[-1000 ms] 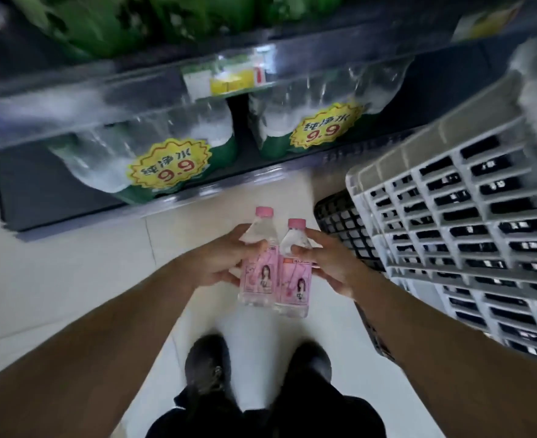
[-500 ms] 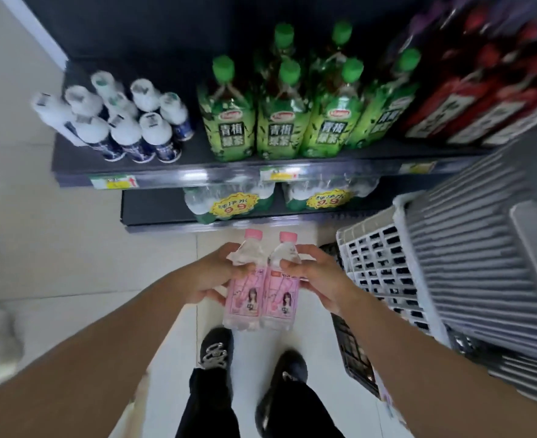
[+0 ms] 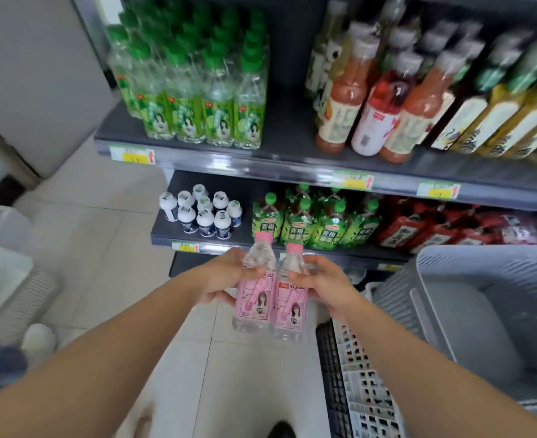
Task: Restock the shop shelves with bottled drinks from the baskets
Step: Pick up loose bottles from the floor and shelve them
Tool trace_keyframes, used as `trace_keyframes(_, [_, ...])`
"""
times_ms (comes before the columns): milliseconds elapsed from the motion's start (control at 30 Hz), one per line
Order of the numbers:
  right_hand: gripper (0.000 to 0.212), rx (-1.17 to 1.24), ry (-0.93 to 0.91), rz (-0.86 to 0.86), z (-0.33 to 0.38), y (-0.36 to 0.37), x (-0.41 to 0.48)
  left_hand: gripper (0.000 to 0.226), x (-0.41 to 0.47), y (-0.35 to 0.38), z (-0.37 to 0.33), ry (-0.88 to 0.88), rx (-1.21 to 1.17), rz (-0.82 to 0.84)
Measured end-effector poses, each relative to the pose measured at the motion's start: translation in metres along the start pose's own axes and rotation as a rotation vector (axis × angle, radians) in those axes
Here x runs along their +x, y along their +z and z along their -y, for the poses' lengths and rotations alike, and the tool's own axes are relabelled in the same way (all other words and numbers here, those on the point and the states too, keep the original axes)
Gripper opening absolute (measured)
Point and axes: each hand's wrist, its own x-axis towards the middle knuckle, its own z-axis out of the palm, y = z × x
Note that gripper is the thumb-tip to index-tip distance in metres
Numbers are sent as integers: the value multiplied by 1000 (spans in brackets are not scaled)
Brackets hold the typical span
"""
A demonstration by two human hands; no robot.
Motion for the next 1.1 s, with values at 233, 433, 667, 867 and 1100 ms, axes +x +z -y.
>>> trace_keyframes(233, [49,-111,-187,57,80,31,-62,55,-92,-36,-42,146,-17,-73])
trace_keyframes(433, [48,-205,-341,71,149,47,-109,42,-152,-67,-83,305,7,-149])
trace_keyframes(667, [44,-266,-552,98,236,51,-143,88,-205,-87,-152,496,54,-211])
trace_keyframes(867, [60,-258,-711,117,304,55,-148,72,-227,-96,-202,624,-1,-293])
trace_keyframes(1100, [49,-198,-890,139,371,68,-151,72,-248,-124,-249,739,-50,-467])
